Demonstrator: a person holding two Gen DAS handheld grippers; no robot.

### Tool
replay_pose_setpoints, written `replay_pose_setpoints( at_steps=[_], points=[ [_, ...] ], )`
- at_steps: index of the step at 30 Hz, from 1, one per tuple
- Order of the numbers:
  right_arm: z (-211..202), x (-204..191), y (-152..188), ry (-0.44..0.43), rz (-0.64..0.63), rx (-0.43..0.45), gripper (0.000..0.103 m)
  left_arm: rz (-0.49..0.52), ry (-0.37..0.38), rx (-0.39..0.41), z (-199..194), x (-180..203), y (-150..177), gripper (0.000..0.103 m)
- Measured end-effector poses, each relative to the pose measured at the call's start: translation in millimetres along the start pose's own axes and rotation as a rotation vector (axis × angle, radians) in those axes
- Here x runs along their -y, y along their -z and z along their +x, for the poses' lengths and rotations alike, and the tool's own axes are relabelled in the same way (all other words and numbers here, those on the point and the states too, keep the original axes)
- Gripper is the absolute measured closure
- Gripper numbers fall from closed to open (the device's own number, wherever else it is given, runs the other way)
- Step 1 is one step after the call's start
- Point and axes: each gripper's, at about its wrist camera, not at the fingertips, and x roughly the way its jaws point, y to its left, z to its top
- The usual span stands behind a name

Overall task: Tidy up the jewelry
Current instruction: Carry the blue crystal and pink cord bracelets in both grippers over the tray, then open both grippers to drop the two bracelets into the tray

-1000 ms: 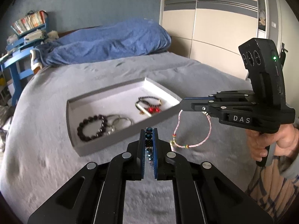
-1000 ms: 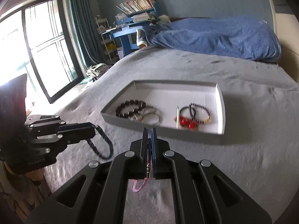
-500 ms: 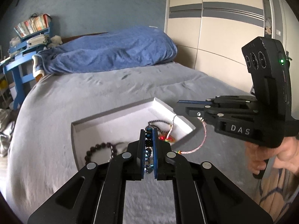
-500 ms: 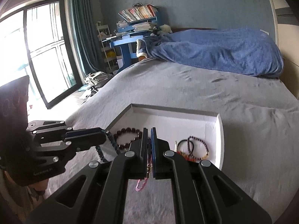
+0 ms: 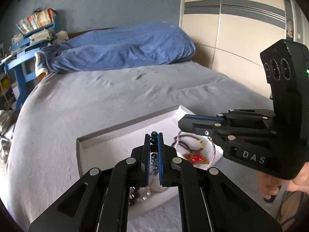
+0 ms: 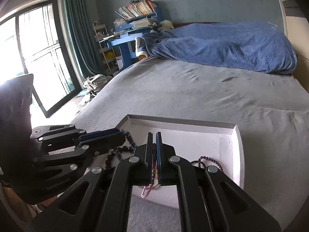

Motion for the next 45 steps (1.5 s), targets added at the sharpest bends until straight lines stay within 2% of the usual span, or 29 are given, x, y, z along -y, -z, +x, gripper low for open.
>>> replay_pose_setpoints(
  at_steps=[10, 18, 19, 20, 21, 22, 23, 24, 25, 27, 29, 33, 37, 41, 45],
  points=[
    [55.1, 38.0, 10.6, 0.037, 0.063, -0.1, 0.1, -0.018, -0.022, -0.085, 55.1, -15.7, 1.1, 0.095],
    [66.8, 54.3, 16.7, 0.1, 0.093, -0.132, 0.1, -0.041, -0.077, -0.149, 74.1, -24.5, 12.8, 0.095],
    [67.0, 55.2, 16.9, 0.106, 0.096, -0.132, 0.1, -0.047, -0.087, -0.153, 74.4, -26.0, 13.8, 0.093],
    [66.7, 56.4, 17.6, 0.112, 0.099, -0.132, 0.097, -0.055, -0.093, -0.16, 74.5, -28.0, 15.0, 0.088],
    [66.3, 58.2, 18.1, 0.118, 0.105, -0.134, 0.095, -0.062, -0.101, -0.16, 74.4, -29.9, 15.8, 0.071],
    [65.4, 60.5, 18.1, 0.119, 0.107, -0.13, 0.088, -0.068, -0.114, -0.156, 73.2, -31.5, 16.4, 0.053],
    [63.4, 61.5, 18.1, 0.123, 0.107, -0.123, 0.081, -0.075, -0.118, -0.142, 70.7, -32.5, 17.3, 0.047],
    [60.9, 62.1, 17.3, 0.129, 0.108, -0.114, 0.077, -0.082, -0.115, -0.125, 67.2, -33.0, 17.6, 0.036],
    [58.7, 62.7, 16.9, 0.129, 0.107, -0.106, 0.069, -0.086, -0.117, -0.12, 65.6, -33.2, 17.5, 0.027],
    [55.2, 63.3, 17.2, 0.135, 0.107, -0.097, 0.061, -0.086, -0.119, -0.105, 60.5, -31.6, 17.5, 0.026],
    [52.2, 65.1, 18.5, 0.141, 0.109, -0.098, 0.05, -0.083, -0.122, -0.098, 55.6, -30.3, 17.2, 0.021],
    [42.9, 69.3, 20.0, 0.151, 0.117, -0.09, 0.037, -0.098, -0.145, -0.07, 43.9, -31.1, 17.5, 0.01],
    [27.1, 70.9, 23.6, 0.159, 0.128, -0.072, 0.022, -0.14, -0.18, -0.053, 32.4, -35.2, 19.2, 0.007],
    [12.8, 67.4, 28.0, 0.169, 0.121, -0.059, 0.016, -0.149, -0.22, -0.04, 17.6, -35.8, 25.5, 0.007],
    [-3.6, 58.6, 34.4, 0.162, 0.112, -0.025, 0.014, -0.187, -0.236, -0.023, 2.0, -39.0, 34.5, 0.007]
  ],
)
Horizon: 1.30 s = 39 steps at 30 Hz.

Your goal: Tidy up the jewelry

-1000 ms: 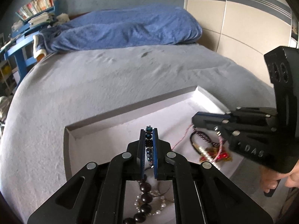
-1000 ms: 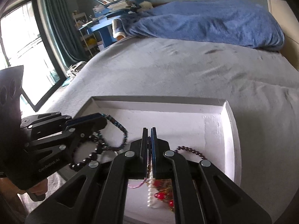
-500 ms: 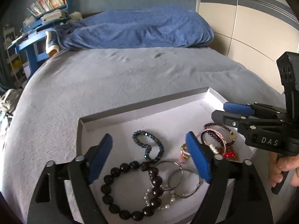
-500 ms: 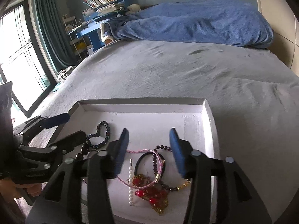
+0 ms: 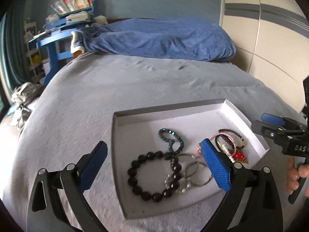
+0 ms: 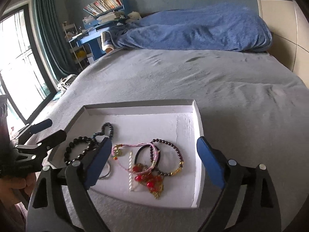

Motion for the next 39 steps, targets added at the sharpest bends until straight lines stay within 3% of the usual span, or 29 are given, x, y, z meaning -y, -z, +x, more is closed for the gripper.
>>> replay_pose_setpoints(
  at_steps=[6, 16, 31, 39],
  points=[
    [-25.5, -13.1, 14.0, 0.004, -0.032, 0.054, 0.011, -0.08, -0.032, 0.06, -23.9, -8.6, 19.7, 0.007],
    [-52.1, -21.6, 46.0, 0.046, -0.065, 0.113, 0.009, -0.105, -0.08, 0.103, -42.9, -1.8, 52.6, 0.005],
    [-69.9, -18.0, 92.1, 0.069, -0.064, 0.138, 0.006, -0.041, -0.085, 0.176, -72.0, 28.7, 83.2, 0.005],
    [-77.8, -9.2, 98.4, 0.079, -0.025, 0.174, 0.006, -0.139, -0.085, 0.194, -81.4, 11.6, 89.0, 0.005]
  ],
)
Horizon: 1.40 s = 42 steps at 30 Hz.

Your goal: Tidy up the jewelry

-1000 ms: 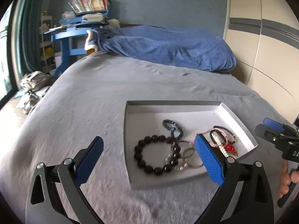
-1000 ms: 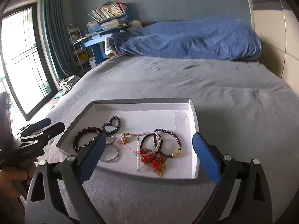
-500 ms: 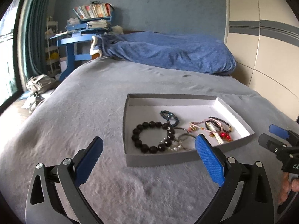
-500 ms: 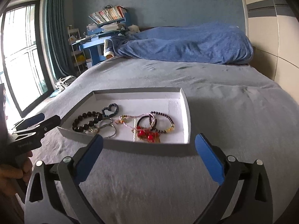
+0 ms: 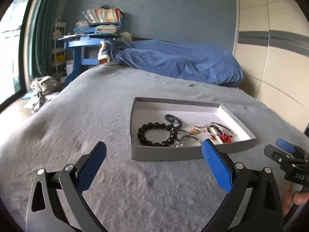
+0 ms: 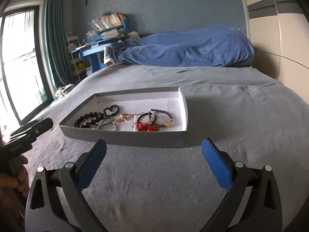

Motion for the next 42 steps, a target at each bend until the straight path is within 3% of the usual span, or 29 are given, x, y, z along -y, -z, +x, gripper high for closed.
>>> replay_pose_setpoints(
  at_steps=[11, 42],
  points=[
    [-1.3, -1.0, 0.4, -0.007, -0.003, 0.004, 0.006, 0.084, 0.015, -0.013, 3.0, 18.2, 1.7, 0.005],
    [-2.6, -5.1, 2.2, -0.014, -0.017, 0.001, 0.006, 0.106, 0.016, -0.013, 2.5, 20.0, 2.7, 0.005]
  ],
)
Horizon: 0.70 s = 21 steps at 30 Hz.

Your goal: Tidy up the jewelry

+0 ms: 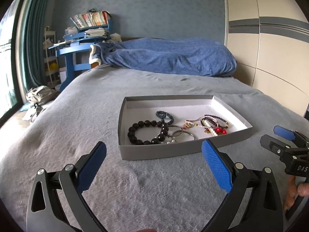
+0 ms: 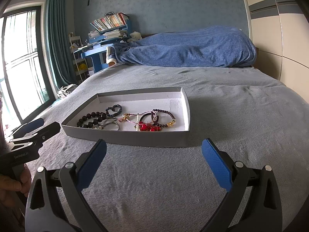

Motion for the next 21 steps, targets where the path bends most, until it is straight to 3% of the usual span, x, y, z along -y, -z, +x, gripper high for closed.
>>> replay_pose_setpoints(
  at_steps=[21],
  points=[
    [-0.1, -0.3, -0.8, 0.0, 0.0, -0.001, 0.006, 0.01, 0.005, -0.005, 2.0, 0.5, 0.9, 0.005]
  ],
)
